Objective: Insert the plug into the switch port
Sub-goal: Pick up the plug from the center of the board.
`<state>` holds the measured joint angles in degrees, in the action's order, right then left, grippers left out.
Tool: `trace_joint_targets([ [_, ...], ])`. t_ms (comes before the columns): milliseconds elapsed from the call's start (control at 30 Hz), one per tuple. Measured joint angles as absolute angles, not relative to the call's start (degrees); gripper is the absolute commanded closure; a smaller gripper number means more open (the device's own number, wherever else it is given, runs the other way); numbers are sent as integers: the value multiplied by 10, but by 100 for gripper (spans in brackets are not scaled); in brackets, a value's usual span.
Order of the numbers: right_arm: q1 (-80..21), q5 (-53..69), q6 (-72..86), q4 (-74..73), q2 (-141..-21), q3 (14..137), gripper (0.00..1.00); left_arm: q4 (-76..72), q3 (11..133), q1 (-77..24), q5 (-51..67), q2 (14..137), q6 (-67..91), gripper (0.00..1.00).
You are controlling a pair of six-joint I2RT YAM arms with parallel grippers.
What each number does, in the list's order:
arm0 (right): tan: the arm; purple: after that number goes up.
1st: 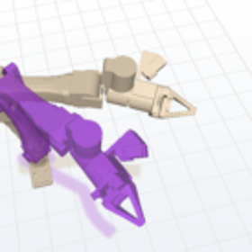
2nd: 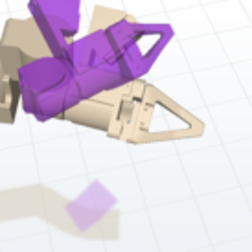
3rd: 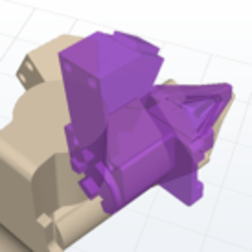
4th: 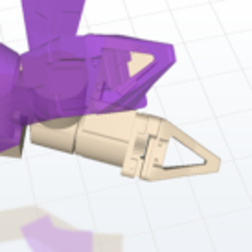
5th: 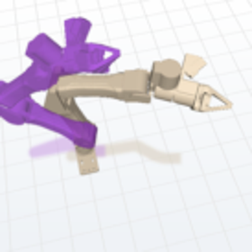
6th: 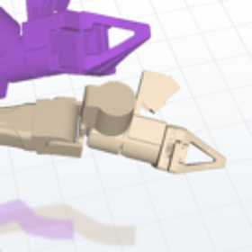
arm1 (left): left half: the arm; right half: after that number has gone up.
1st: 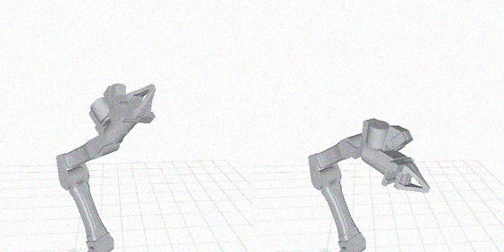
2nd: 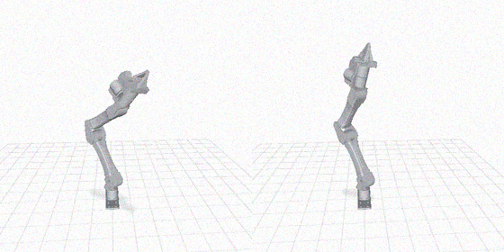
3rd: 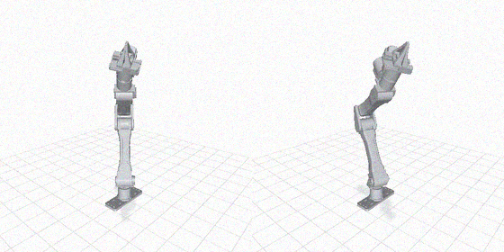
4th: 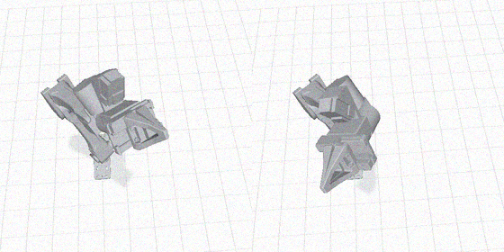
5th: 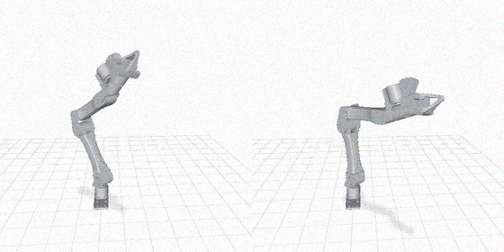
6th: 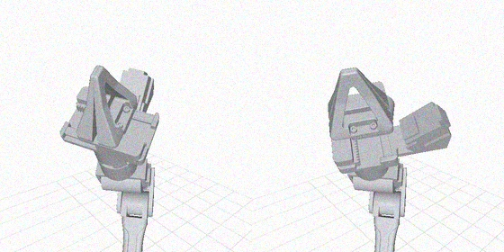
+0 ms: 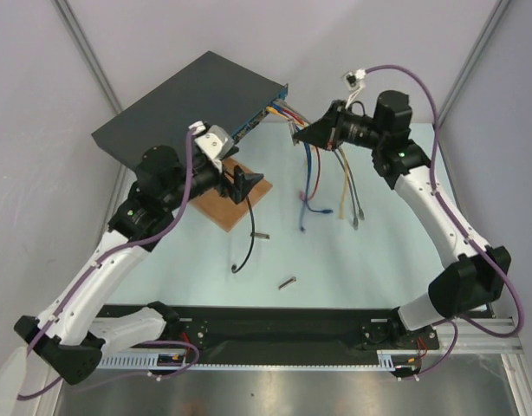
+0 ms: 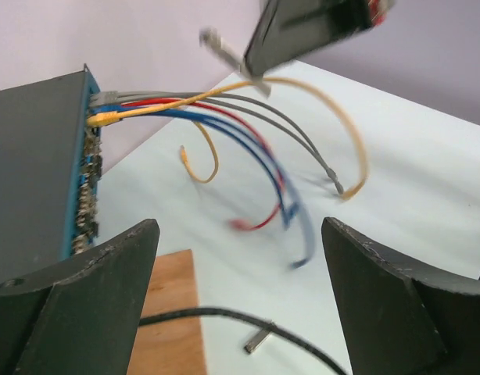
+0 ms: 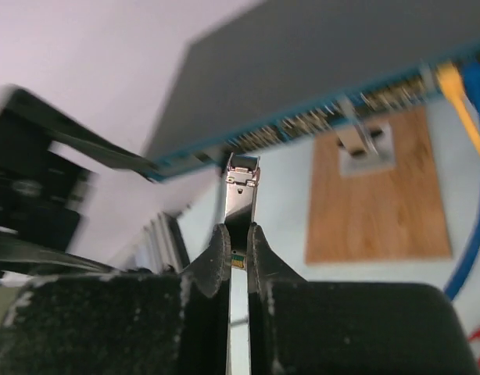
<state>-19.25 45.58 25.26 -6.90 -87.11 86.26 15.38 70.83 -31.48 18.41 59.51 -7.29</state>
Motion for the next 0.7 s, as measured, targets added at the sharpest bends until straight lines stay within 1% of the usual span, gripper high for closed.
trace_joint_targets([
  [167,-186,491,357,49,-837,861,100,125,717,-370,134,642,-65,10],
  [300,-187,499,414,115,-837,826,100,104,729,-394,97,692,-65,10],
  [433,-190,500,437,129,-837,795,100,85,748,-402,74,725,-66,10],
  [700,-205,505,445,163,-837,793,100,36,782,-440,29,746,-86,11],
])
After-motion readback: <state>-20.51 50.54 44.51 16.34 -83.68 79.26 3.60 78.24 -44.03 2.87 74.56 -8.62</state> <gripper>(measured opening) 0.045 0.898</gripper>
